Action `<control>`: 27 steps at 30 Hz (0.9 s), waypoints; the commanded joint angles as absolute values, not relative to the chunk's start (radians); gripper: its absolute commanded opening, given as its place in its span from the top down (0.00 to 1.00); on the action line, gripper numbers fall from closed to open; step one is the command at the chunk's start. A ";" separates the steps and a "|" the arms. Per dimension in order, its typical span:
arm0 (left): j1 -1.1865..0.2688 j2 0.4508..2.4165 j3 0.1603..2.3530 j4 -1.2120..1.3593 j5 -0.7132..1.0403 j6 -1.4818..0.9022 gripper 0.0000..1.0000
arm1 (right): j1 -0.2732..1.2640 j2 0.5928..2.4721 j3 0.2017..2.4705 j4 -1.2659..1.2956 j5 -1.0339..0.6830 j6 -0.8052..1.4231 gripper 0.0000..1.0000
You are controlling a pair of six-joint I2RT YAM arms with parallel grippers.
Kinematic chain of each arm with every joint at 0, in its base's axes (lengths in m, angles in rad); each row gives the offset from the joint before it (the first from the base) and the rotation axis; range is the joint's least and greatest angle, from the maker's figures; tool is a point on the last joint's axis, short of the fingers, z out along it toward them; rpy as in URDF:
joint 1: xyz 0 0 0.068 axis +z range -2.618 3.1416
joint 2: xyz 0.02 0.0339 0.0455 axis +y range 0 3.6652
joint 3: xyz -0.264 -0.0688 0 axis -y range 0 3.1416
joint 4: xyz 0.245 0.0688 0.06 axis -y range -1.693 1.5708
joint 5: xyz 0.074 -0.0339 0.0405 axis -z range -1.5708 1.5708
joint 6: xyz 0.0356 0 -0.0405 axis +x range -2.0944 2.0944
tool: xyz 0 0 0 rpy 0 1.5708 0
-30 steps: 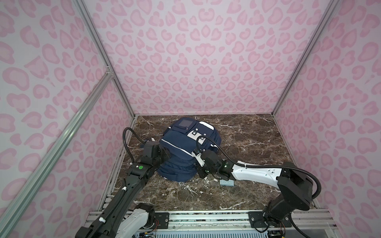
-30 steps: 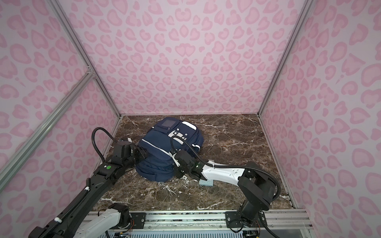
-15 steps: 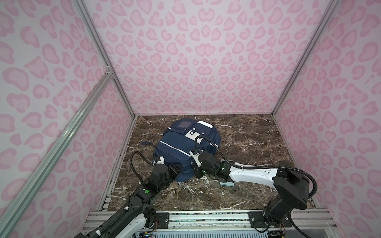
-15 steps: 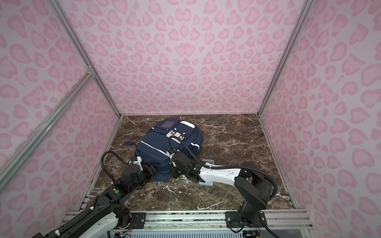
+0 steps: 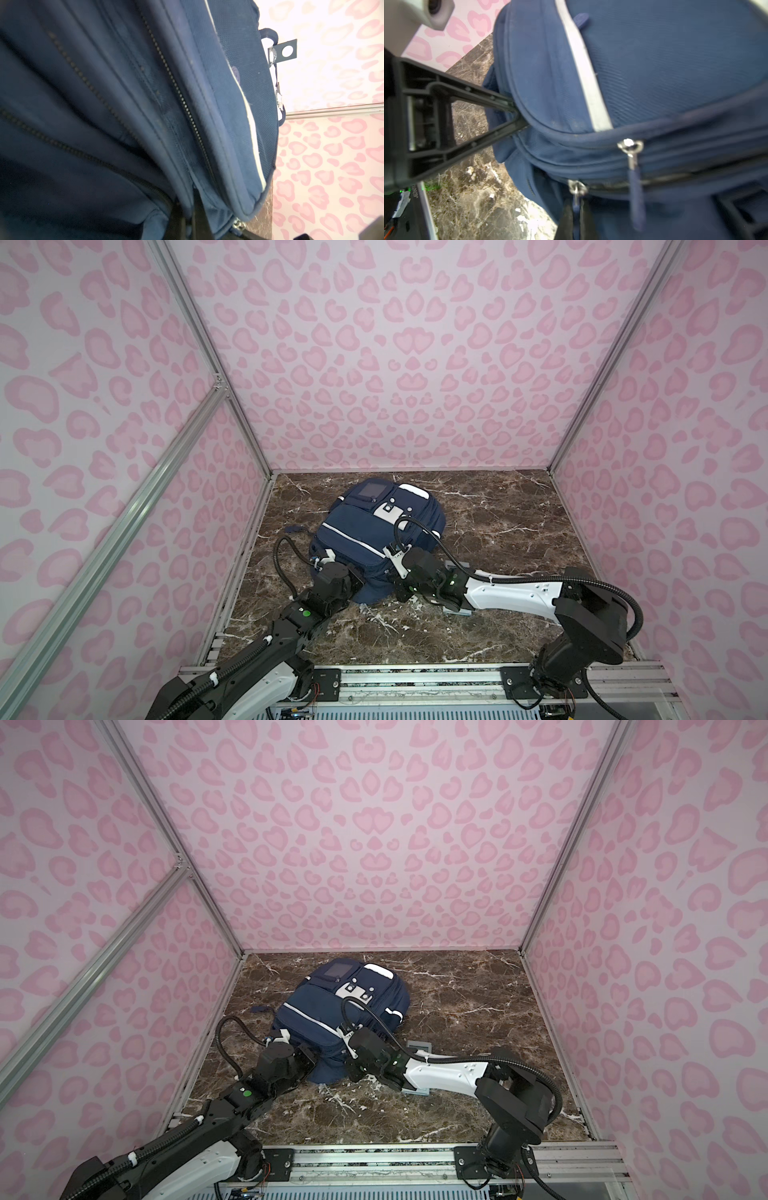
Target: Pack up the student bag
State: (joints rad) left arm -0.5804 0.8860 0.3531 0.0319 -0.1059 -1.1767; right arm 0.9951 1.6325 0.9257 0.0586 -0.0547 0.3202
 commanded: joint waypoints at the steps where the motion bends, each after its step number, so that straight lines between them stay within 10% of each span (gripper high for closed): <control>1: -0.555 0.868 0.353 0.004 -0.059 -1.138 0.97 | 0.936 1.598 0.879 0.045 -0.012 0.301 1.00; 19: -0.444 0.792 0.400 -0.203 0.042 -0.936 0.97 | 0.655 1.546 0.916 -0.075 0.039 0.212 1.00; 22: -0.433 0.811 0.405 -0.173 0.084 -0.924 0.97 | 0.639 1.536 0.944 -0.130 -0.011 0.202 0.49; 23: -0.433 0.817 0.405 -0.162 0.097 -0.923 0.97 | 0.642 1.526 0.947 -0.129 -0.022 0.191 0.16; 27: -0.430 0.809 0.438 -0.223 0.061 -0.869 0.97 | 0.710 1.467 0.924 -0.040 0.039 -0.021 0.09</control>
